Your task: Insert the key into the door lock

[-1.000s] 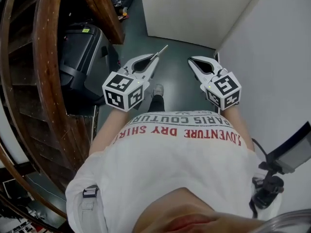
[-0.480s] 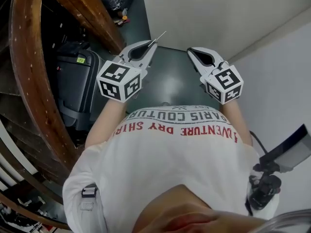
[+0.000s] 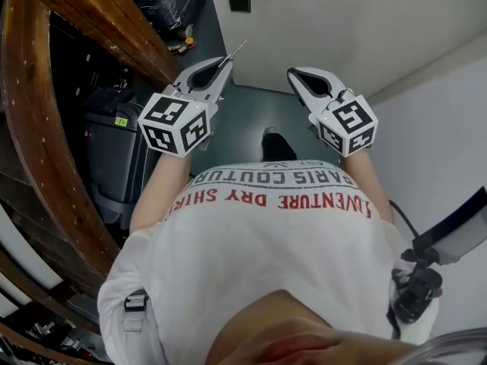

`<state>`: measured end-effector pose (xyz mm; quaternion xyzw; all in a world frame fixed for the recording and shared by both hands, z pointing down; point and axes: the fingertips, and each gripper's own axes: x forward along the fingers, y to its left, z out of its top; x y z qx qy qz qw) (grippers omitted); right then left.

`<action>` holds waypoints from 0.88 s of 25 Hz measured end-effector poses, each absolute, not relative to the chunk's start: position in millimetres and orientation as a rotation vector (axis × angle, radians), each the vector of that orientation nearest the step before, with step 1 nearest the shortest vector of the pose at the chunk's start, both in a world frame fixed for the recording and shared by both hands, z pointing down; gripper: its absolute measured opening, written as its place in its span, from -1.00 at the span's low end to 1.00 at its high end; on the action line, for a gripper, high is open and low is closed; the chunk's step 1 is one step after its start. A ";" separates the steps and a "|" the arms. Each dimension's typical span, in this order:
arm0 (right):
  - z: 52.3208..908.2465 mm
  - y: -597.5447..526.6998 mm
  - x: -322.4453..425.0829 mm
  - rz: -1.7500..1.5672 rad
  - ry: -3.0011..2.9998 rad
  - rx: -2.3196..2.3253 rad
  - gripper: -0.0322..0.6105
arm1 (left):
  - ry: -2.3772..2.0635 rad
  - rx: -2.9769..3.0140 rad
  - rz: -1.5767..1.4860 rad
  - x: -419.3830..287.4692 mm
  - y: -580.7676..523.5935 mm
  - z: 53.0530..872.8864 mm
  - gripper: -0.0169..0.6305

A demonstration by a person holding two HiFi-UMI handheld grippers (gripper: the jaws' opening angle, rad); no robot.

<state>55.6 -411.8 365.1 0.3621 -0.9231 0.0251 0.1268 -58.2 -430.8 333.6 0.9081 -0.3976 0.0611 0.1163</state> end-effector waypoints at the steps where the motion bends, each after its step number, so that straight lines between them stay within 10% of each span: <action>1: 366.7 -422.0 57.0 0.078 -2.688 1.047 -0.89 | -1.170 2.645 0.178 -57.9 -440.6 337.0 -0.88; 15: 372.8 -602.6 61.9 0.058 -2.693 1.010 -0.88 | -1.212 2.498 0.183 -60.9 -559.8 374.3 -0.88; 22: 356.0 -682.4 61.0 0.015 -2.729 1.100 -0.49 | -1.218 2.455 0.168 -70.4 -587.4 386.9 -0.88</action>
